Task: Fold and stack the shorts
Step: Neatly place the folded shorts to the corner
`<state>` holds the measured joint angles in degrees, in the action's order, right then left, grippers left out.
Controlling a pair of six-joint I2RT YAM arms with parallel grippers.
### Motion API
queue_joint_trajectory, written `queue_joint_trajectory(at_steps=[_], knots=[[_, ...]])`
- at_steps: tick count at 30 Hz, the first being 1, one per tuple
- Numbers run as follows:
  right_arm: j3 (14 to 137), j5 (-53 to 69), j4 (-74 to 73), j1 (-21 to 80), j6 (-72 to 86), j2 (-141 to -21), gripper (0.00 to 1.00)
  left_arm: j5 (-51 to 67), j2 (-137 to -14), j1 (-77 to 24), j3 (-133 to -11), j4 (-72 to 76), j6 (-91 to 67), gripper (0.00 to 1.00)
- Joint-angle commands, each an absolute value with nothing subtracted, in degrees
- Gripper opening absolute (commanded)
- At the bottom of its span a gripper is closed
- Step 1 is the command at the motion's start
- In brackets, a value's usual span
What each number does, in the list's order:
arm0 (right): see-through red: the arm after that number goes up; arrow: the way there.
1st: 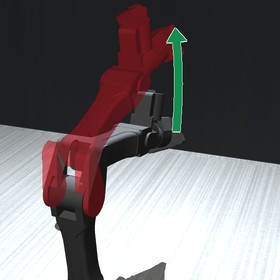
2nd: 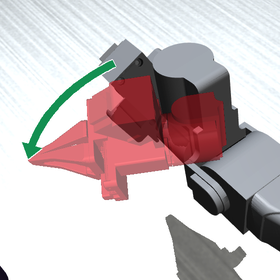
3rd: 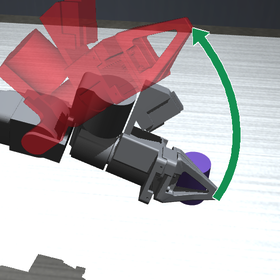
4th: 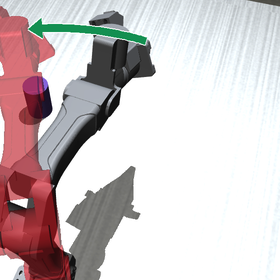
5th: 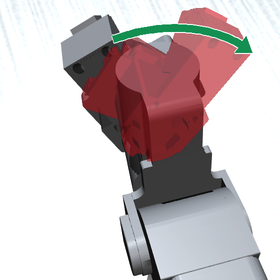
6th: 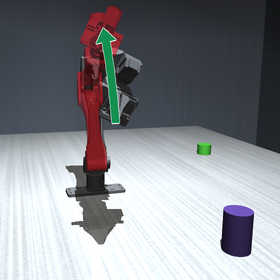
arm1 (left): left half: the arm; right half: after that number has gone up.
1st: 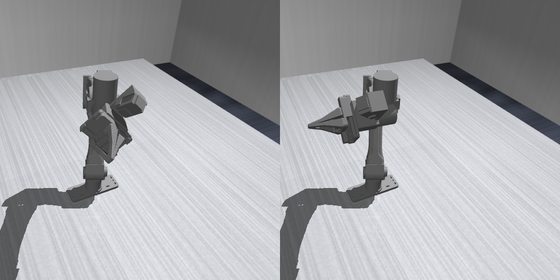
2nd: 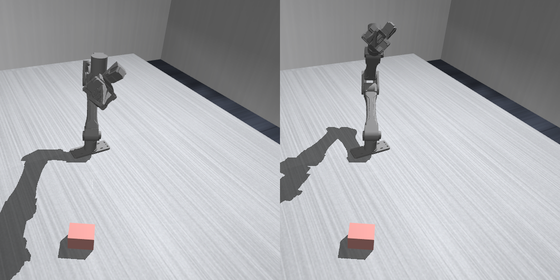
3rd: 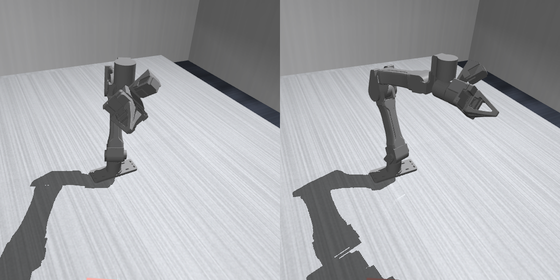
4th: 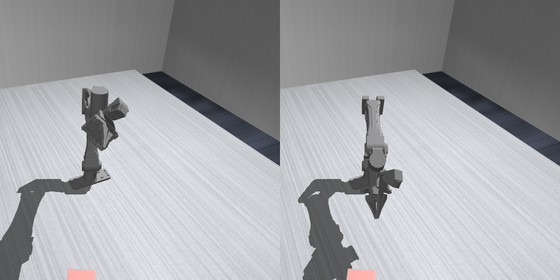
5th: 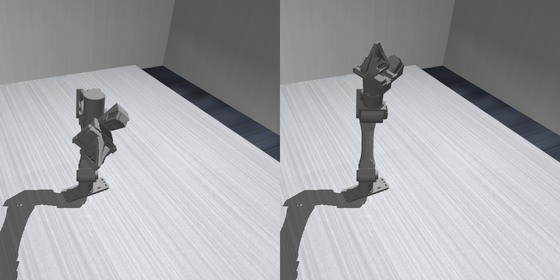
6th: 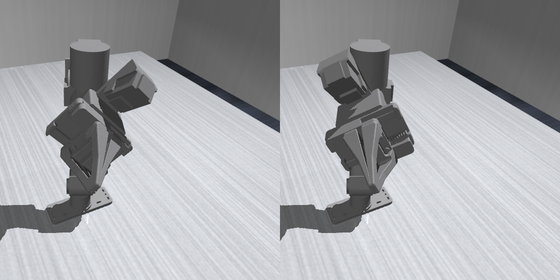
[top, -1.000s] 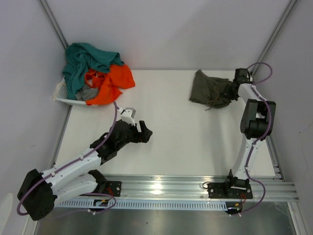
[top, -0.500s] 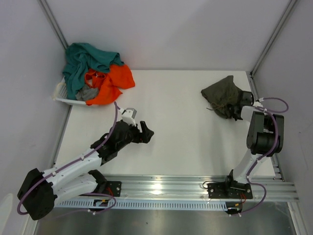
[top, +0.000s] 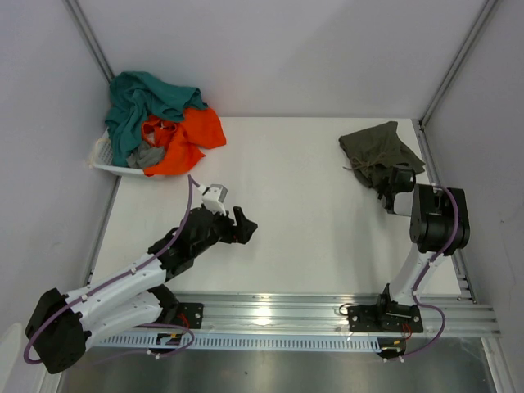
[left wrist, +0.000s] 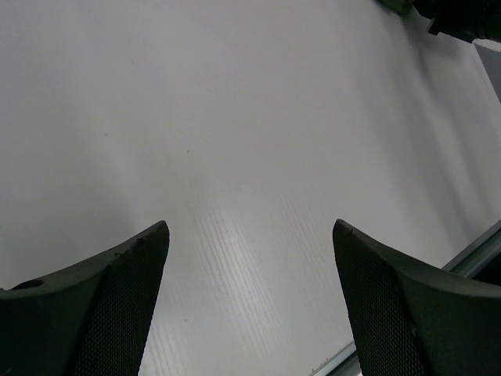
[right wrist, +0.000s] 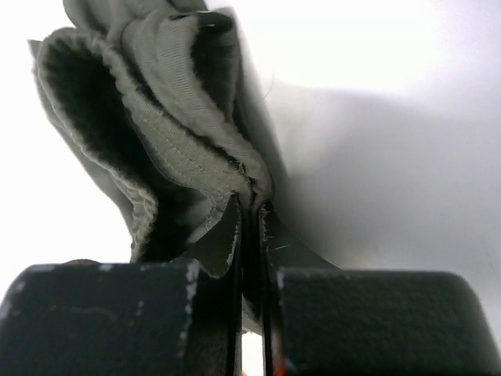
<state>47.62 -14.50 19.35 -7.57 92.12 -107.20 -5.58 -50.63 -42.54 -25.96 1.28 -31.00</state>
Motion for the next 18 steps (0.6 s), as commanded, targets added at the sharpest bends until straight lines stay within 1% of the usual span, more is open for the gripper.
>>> queue_joint_trajectory(at_steps=[1,3,8,18], knots=[[47.81,-16.08,23.64,-10.28,99.22,-112.05,0.00,-5.80,-49.83,-43.15,-25.49,2.46,-31.29,0.87],[47.63,-17.31,26.80,-10.28,101.42,-113.72,0.00,-5.89,-50.10,-43.15,-25.49,3.07,-31.11,0.87],[49.91,-20.56,26.37,-10.90,103.28,-115.48,0.00,-6.15,-52.03,-43.24,-26.89,3.34,-30.32,0.87],[60.72,-22.59,23.99,-12.48,107.66,-122.95,0.00,-5.54,-55.02,-43.86,-27.77,5.97,-29.53,0.87]])
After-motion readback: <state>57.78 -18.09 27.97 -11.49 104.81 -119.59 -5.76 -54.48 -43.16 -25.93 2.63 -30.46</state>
